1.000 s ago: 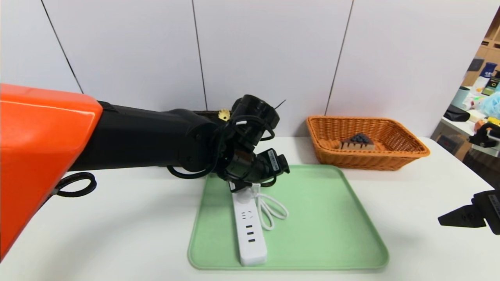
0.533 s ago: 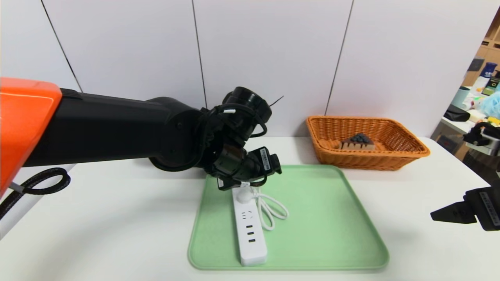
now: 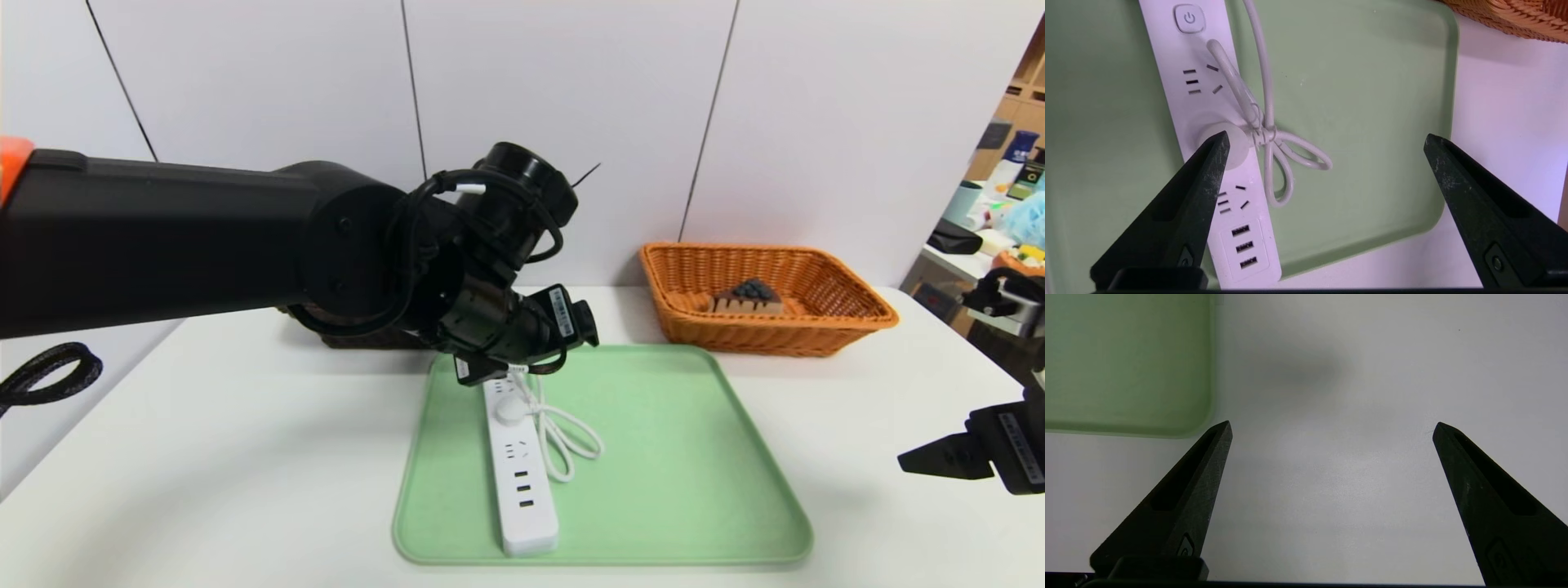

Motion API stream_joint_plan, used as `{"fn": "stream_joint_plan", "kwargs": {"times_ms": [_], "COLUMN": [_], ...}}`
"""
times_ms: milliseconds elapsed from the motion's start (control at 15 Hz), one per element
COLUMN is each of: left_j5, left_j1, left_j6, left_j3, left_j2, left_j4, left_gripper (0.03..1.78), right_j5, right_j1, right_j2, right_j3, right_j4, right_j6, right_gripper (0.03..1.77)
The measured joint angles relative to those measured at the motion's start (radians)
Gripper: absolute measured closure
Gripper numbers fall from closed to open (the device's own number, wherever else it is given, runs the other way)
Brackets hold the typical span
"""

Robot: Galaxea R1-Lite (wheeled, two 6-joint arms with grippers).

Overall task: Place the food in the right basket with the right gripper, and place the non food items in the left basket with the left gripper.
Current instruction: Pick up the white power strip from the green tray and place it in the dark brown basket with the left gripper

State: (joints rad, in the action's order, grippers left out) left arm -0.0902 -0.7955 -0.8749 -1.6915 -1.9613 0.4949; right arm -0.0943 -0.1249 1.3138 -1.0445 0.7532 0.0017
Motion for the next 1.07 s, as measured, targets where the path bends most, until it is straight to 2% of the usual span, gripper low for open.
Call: {"fn": "stream_joint_plan", "kwargs": {"times_ms": [333,533,1067], "left_j5": [0.008,0.008,0.008], "left_j1": [-0.056,-0.067,-0.068], "left_j6": [-0.066,-0.064,-0.066], "left_j3": [-0.010,-0.011,-0.022], "left_j2": [-0.001,-0.019,-0.078], "left_j4": [0.024,0.054,0.046], "left_gripper": [0.12,0.12,0.12], "right_j5": [-0.001,-0.013,-0.023], "right_j1": [-0.002,-0.002,-0.008], "right_j2": [0.004,0.005,0.009], "right_j3": [0.007,0.004,-0.003], "right_j4": [-0.001,-0.001,-0.002], "right_j6": [0.000,-0.004,-0.004], "right_gripper": [0.10,0.10,0.10]}}
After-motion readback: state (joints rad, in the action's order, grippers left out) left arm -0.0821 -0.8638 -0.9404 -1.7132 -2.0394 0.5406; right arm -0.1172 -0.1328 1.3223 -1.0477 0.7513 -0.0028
